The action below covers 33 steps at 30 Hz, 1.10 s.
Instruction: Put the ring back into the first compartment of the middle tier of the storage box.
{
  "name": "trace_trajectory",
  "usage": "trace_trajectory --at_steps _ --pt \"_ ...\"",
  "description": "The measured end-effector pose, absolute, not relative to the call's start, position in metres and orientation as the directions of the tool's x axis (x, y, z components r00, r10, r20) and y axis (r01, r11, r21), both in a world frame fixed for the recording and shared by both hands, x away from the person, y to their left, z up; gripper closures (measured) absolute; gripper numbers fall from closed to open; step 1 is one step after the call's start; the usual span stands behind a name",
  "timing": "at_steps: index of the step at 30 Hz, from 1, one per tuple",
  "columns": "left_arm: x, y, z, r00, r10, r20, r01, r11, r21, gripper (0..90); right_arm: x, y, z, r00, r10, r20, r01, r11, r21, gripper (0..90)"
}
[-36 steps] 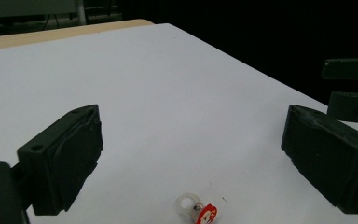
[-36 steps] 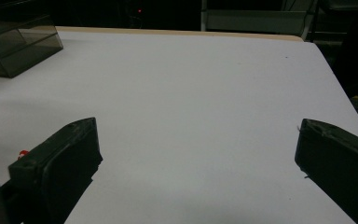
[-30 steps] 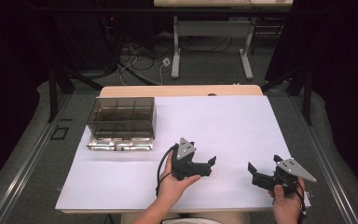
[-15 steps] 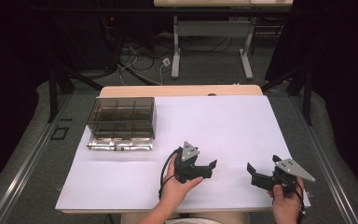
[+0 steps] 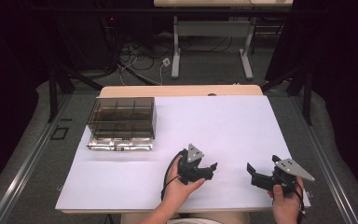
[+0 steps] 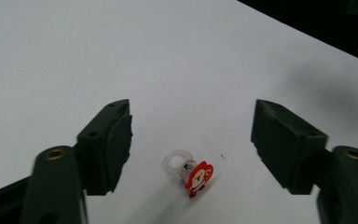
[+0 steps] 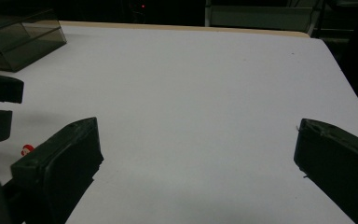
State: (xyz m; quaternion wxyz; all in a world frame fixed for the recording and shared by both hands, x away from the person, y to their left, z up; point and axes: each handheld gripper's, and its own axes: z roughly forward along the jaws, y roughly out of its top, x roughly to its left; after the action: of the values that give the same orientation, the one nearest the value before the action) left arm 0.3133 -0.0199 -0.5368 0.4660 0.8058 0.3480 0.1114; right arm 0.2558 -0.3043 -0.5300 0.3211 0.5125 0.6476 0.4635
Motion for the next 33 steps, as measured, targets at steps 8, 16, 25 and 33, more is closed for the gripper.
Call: trace_trajectory --at_steps 8,16,25,33 --pt "0.313 -0.026 -0.542 0.748 0.654 -0.112 0.461 -0.391 0.797 44.0 0.256 -0.305 -0.531 -0.268 0.962 0.06 0.364 0.043 0.93 0.6" --pt "0.316 -0.027 -0.545 0.75 0.653 -0.106 0.476 -0.422 0.772 54.2 0.256 -0.305 -0.531 -0.27 0.961 0.057 0.367 0.048 0.929 0.7" --pt "0.313 -0.029 -0.545 0.765 0.639 -0.085 0.466 -0.456 0.758 64.1 0.257 -0.305 -0.531 -0.272 0.96 0.062 0.375 0.046 0.926 0.8" --pt "0.316 -0.035 -0.547 0.783 0.618 -0.068 0.458 -0.499 0.736 63.5 0.257 -0.306 -0.531 -0.275 0.959 0.063 0.369 0.045 0.928 0.9"
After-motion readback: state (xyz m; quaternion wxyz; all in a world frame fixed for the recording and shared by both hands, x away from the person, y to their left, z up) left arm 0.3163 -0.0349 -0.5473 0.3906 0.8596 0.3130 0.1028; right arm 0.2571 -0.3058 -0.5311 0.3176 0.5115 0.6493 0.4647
